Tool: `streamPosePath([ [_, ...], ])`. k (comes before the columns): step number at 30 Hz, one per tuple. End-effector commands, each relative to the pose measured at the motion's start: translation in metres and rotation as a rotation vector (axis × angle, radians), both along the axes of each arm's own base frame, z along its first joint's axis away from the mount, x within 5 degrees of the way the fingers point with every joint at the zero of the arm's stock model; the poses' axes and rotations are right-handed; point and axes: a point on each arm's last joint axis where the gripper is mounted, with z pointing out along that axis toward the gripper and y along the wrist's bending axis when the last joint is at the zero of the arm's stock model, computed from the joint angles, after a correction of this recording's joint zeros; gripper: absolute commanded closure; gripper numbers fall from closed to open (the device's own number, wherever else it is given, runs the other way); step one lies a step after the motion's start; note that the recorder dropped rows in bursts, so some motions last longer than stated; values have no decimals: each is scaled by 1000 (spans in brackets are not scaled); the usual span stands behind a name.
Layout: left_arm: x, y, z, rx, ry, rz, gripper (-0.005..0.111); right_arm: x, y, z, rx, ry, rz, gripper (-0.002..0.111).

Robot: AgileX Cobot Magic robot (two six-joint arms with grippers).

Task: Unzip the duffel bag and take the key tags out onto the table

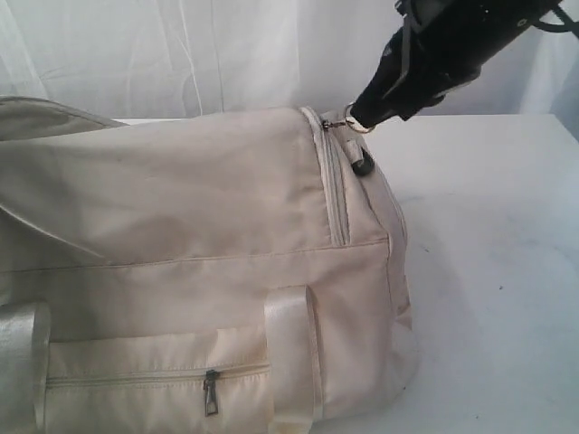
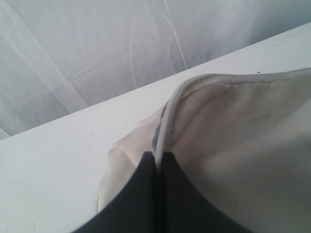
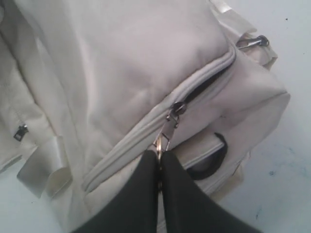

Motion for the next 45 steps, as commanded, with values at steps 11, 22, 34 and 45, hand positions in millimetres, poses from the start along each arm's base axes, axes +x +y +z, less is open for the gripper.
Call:
streamPosePath([
  [11,-1,0,5,-26,-29,-9,107,-70,-4,-64,-100,268,25,108],
  [22,-1,0,5,-26,-29,-9,107,-93,0,-95,-154,395,52,107],
  [34,-2,-10,7,-31,-89,-114,107,-77,5,-68,32,121,-70,46],
  [45,-73,-31,40,8,-305,-441,107,-54,5,-25,240,-301,-179,42],
])
